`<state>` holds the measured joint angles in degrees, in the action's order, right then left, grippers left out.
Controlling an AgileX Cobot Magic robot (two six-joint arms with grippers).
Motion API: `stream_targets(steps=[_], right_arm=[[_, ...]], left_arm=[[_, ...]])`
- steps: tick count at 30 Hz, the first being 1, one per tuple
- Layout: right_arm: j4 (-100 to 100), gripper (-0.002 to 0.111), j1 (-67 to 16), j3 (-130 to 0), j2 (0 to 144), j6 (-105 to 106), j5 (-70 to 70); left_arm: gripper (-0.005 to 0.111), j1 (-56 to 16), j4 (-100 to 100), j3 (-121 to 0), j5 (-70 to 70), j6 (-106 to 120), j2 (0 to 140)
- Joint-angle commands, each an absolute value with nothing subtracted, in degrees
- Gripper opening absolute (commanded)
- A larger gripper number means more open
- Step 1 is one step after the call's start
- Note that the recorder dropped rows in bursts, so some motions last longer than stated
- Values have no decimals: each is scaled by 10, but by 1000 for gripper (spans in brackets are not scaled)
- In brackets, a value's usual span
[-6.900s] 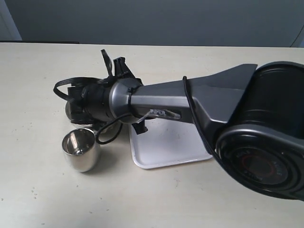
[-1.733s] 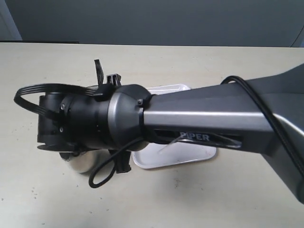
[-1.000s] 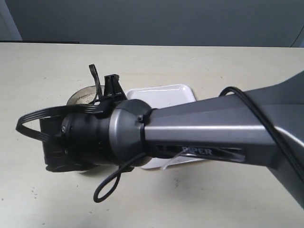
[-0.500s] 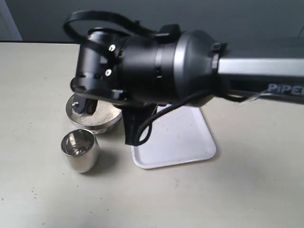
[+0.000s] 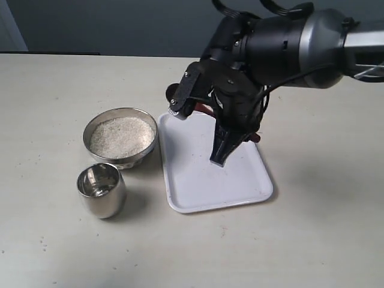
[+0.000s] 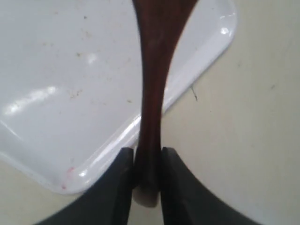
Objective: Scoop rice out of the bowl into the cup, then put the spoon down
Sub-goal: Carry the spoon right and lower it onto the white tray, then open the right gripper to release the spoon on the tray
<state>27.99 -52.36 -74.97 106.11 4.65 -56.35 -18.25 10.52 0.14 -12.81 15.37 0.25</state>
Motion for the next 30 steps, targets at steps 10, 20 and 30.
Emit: stream_targets(steps=[10,20,30], right_arm=[[151,-1,-473,-744,1140,156,-525],[102,-1,-473,-744,1176,198,-529],[102,-1,-473,-744,1177,196,-536]], left_arm=[[1,-185,105,0,-119,155,0],[1,-185,105,0,-119,155,0],[1,-185,105,0,-119,155,0]])
